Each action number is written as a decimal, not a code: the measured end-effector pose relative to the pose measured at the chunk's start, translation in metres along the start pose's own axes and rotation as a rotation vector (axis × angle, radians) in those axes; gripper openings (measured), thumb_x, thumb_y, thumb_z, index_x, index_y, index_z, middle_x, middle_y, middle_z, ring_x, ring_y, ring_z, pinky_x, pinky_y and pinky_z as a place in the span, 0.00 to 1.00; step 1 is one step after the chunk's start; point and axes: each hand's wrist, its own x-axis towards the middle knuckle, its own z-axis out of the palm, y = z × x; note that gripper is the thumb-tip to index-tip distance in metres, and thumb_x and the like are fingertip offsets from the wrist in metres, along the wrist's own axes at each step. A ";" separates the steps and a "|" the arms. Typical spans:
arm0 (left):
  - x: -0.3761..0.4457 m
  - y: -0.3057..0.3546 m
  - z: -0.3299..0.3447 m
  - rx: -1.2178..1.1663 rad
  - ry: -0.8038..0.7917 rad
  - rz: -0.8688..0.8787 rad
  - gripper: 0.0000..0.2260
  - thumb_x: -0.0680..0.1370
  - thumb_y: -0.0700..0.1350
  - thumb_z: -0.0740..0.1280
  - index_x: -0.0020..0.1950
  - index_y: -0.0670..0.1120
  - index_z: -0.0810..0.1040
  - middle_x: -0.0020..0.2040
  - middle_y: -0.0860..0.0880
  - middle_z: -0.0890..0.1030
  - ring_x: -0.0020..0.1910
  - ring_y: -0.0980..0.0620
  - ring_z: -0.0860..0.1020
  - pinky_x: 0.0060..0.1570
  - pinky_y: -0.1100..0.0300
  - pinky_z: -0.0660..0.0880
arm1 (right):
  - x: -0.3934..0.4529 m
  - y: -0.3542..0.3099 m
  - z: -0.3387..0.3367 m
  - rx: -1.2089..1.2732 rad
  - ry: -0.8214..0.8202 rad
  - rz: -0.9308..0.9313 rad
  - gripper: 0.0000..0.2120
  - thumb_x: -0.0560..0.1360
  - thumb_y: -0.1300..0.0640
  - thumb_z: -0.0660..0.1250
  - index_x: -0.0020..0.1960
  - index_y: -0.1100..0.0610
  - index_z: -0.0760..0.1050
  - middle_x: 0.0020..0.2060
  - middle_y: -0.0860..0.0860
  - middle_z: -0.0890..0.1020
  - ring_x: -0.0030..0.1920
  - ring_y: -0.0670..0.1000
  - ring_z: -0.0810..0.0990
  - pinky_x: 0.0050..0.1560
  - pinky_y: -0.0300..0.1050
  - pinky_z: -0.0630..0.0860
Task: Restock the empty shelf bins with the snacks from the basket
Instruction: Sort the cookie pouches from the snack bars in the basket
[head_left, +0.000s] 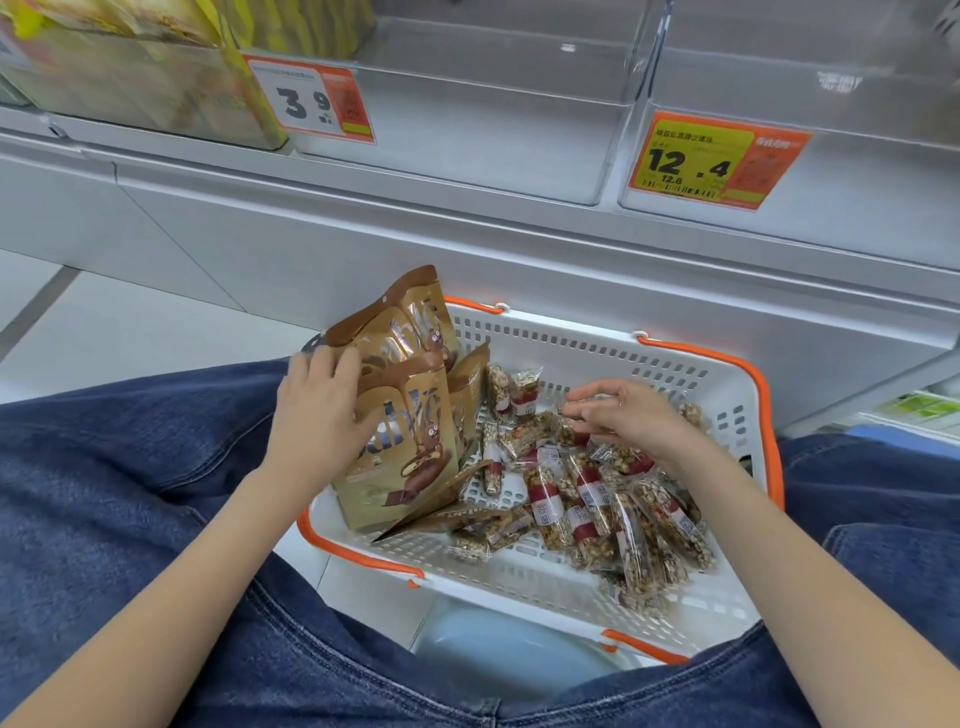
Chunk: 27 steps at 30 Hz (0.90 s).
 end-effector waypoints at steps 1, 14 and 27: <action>0.002 0.009 -0.001 -0.025 0.034 0.050 0.20 0.69 0.45 0.73 0.57 0.41 0.73 0.53 0.40 0.75 0.51 0.40 0.70 0.46 0.47 0.71 | 0.002 0.002 0.001 -0.023 0.000 -0.004 0.13 0.75 0.69 0.64 0.52 0.53 0.78 0.48 0.46 0.84 0.46 0.46 0.84 0.54 0.50 0.78; -0.019 0.081 0.099 0.230 -0.659 0.624 0.33 0.71 0.64 0.63 0.72 0.50 0.65 0.73 0.43 0.61 0.71 0.41 0.58 0.71 0.41 0.51 | 0.040 0.075 0.060 -0.835 -0.422 -0.149 0.20 0.73 0.66 0.67 0.63 0.53 0.73 0.58 0.48 0.76 0.49 0.44 0.76 0.47 0.38 0.75; 0.004 0.047 0.111 0.117 -0.437 0.510 0.14 0.49 0.48 0.77 0.31 0.48 0.80 0.36 0.48 0.79 0.38 0.47 0.79 0.38 0.60 0.75 | 0.066 0.090 0.139 -0.750 -0.811 0.130 0.40 0.66 0.24 0.59 0.74 0.35 0.54 0.77 0.48 0.51 0.77 0.56 0.47 0.73 0.62 0.48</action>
